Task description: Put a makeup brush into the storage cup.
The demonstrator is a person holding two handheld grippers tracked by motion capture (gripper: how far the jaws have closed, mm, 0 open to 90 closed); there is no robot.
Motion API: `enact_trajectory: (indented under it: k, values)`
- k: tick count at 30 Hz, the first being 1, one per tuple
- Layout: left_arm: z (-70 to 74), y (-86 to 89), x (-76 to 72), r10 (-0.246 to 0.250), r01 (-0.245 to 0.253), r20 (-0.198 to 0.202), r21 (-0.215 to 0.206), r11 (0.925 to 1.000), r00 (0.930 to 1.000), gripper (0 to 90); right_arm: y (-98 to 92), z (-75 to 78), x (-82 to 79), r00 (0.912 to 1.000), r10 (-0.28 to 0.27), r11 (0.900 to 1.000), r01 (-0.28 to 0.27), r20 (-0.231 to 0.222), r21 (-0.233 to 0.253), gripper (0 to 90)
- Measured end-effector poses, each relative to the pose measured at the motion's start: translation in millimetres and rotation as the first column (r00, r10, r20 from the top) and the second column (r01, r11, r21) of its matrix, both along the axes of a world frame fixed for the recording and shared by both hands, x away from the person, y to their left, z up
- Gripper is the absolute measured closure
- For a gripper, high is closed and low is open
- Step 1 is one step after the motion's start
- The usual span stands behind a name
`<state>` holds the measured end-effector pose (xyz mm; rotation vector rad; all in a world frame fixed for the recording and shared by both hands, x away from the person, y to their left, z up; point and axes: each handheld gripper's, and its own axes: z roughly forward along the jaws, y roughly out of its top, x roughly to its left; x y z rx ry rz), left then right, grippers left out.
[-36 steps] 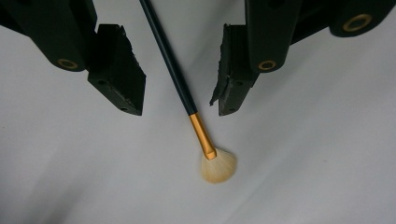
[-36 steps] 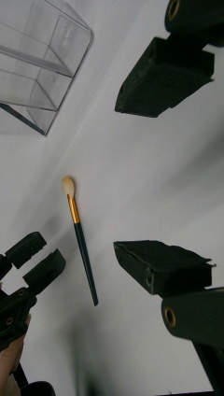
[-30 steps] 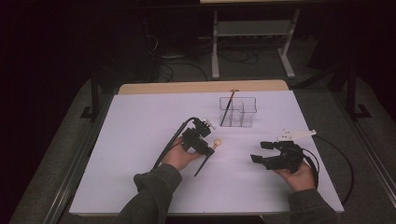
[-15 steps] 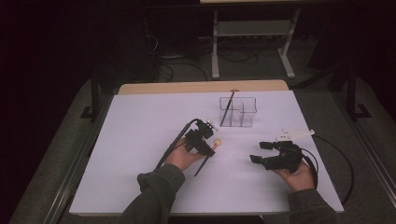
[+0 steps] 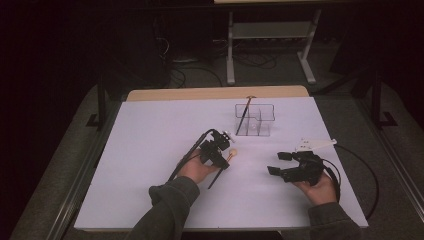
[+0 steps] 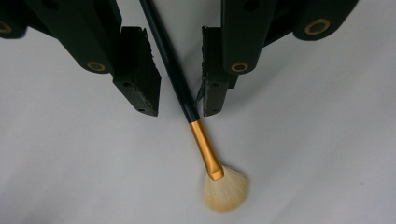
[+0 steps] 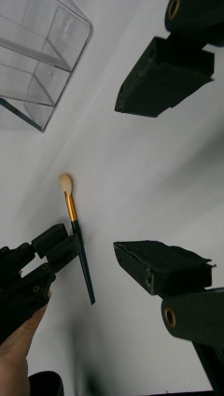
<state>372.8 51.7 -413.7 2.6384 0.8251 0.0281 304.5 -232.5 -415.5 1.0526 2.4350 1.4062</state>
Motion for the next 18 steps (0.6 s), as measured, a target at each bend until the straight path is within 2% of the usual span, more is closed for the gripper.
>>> enact_trajectory:
  k: [15,18]
  values:
    - [-4.4,-3.7,-2.4,-0.008,0.008,0.007,0.043,0.9990,0.9999,75.1,0.2,0.5,-0.5,1.0000,0.004,1.000,-0.004,0.005,-0.004,26.7]
    - [-5.1,-5.3,-4.3,-0.008,0.006,0.026,0.052,0.9986,0.9996,77.0,-0.2,0.9,-0.9,1.0000,0.002,1.000,-0.002,0.009,0.001,26.6]
